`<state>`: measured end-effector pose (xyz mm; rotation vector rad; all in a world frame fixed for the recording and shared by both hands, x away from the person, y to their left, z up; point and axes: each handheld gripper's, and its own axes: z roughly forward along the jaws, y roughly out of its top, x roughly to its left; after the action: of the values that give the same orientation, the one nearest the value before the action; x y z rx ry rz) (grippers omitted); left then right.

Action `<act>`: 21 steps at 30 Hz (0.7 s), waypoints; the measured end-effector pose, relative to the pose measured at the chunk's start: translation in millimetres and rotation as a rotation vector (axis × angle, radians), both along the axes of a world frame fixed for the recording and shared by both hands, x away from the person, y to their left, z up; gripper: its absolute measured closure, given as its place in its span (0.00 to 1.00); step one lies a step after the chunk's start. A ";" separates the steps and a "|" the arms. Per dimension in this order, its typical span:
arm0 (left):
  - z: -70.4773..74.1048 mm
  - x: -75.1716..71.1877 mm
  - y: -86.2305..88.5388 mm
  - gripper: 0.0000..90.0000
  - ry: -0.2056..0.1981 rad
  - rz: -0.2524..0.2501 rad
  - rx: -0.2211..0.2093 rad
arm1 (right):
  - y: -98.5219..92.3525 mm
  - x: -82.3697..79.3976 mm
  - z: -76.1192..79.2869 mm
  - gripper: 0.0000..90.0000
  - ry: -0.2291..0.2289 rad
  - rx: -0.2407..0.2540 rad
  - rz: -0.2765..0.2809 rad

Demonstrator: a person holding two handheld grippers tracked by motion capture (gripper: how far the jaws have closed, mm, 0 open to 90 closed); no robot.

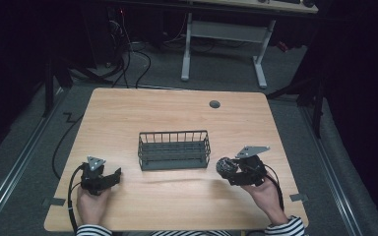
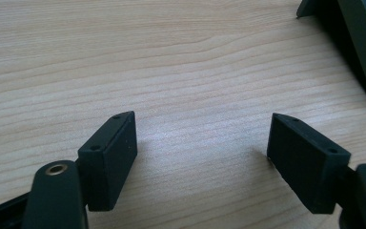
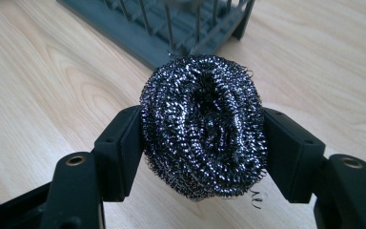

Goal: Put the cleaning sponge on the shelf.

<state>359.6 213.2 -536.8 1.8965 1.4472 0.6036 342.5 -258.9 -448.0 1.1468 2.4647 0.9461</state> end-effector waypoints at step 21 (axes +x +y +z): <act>0.0 0.0 0.1 0.29 -0.001 0.001 -0.001 | 19.1 27.1 74.2 0.40 -0.079 0.046 0.085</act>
<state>359.6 213.4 -536.9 1.8947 1.4473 0.6036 369.6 -239.8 -373.8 1.0053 2.4572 1.0564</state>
